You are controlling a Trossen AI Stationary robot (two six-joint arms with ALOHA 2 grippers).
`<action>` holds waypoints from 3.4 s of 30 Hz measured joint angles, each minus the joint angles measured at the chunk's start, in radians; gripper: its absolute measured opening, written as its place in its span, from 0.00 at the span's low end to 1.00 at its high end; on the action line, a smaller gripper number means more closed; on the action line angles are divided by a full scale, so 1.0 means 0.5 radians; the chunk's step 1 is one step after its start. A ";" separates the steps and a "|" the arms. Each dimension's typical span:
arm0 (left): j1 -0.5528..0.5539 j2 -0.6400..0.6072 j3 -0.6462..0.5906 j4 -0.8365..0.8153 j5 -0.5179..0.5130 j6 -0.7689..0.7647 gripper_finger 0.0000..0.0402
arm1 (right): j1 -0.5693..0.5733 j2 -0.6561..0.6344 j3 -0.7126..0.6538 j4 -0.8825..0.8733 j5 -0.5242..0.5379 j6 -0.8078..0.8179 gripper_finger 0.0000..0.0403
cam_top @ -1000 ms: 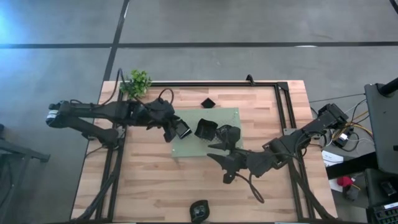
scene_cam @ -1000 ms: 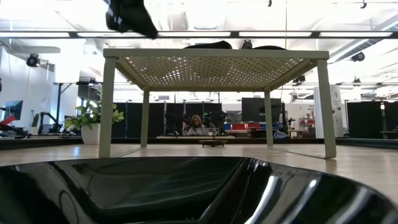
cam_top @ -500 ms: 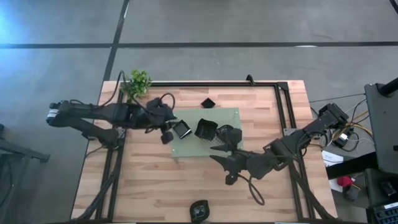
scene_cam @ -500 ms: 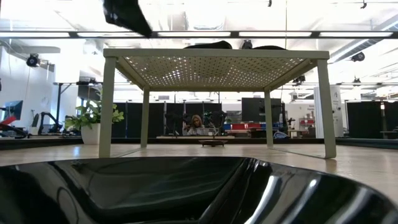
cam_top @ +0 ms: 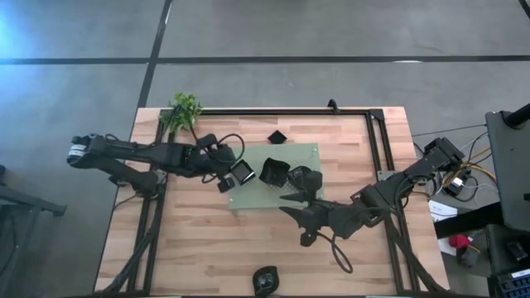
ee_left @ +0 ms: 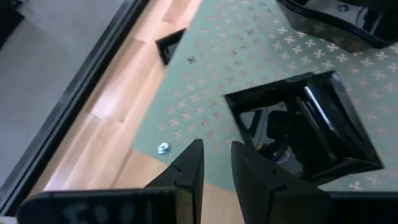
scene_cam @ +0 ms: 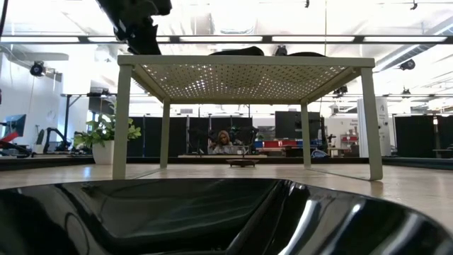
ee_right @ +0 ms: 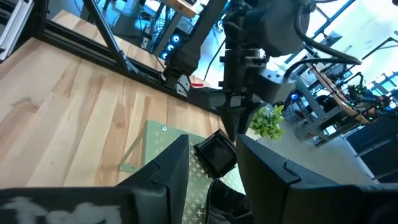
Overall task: Pick & Place Mini shaped plates
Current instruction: Stack the square plate on top of the square plates on the shelf, then stack the leaf shaped plate on top of the leaf shaped plates on the shelf
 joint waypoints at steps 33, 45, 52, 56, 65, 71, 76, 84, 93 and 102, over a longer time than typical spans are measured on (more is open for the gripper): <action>-0.040 0.058 0.006 0.087 0.070 0.021 0.19 | 0.000 -0.001 0.000 -0.108 0.000 0.070 0.31; -0.242 -0.063 0.025 0.080 -0.032 0.053 0.19 | 0.001 -0.001 0.000 -0.167 0.000 0.124 0.30; -0.665 -0.066 0.031 0.091 -0.233 -0.026 0.19 | 0.012 -0.002 0.000 -0.437 -0.169 0.351 0.20; -0.958 -0.037 0.031 0.121 -0.419 -0.106 0.18 | 0.014 -0.002 0.000 -0.475 -0.523 0.430 0.11; -1.465 0.113 0.030 0.318 -0.804 -0.181 0.18 | 0.065 0.115 -0.038 -0.462 -1.014 0.422 0.02; -1.563 0.270 0.029 0.465 -0.896 -0.180 0.18 | 0.089 0.327 -0.054 -0.345 -1.167 0.437 0.02; -1.566 0.418 0.028 0.554 -0.911 -0.164 0.18 | 0.089 0.508 -0.054 -0.135 -1.404 0.441 0.02; -1.572 0.575 0.093 0.596 -0.858 -0.086 0.18 | 0.087 0.707 -0.045 -0.037 -1.417 0.554 0.02; -1.583 0.580 0.134 0.620 -0.787 -0.093 0.18 | 0.049 0.862 -0.043 0.115 -1.411 0.666 0.02; -1.588 0.580 0.134 0.640 -0.787 -0.095 0.18 | 0.044 0.955 -0.034 0.287 -1.421 0.674 0.16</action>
